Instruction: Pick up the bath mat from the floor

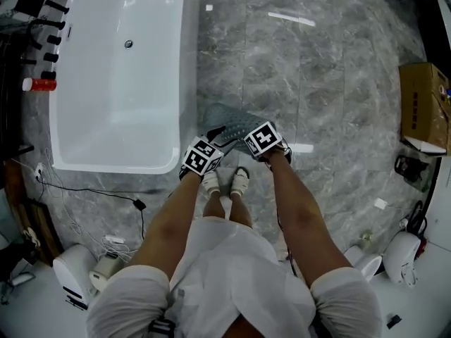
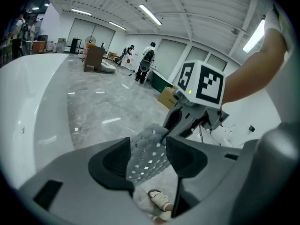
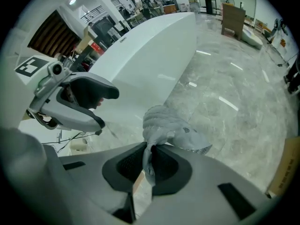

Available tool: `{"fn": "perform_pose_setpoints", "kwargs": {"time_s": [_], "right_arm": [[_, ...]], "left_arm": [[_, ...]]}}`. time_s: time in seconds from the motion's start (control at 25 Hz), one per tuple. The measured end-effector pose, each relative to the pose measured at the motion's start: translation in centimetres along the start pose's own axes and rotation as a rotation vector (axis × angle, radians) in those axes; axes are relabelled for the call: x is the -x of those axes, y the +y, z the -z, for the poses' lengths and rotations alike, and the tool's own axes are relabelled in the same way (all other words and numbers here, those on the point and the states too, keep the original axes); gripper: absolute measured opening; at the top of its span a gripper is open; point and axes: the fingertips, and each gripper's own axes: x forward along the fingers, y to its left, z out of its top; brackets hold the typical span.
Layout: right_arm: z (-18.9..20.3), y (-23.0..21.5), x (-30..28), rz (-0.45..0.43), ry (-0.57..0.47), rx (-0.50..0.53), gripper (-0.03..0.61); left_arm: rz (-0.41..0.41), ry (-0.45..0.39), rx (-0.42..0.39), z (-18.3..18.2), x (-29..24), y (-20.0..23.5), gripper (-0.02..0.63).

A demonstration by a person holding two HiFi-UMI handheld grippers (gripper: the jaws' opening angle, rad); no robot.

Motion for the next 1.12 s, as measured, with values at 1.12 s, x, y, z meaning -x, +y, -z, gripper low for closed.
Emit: {"fn": "perform_pose_setpoints", "kwargs": {"time_s": [1.12], "right_arm": [[1.9,13.2,12.4,-0.245,0.082,0.337,0.051]], "left_arm": [[0.071,0.499,-0.482,2.6,1.2,-9.2,0.362]]}}
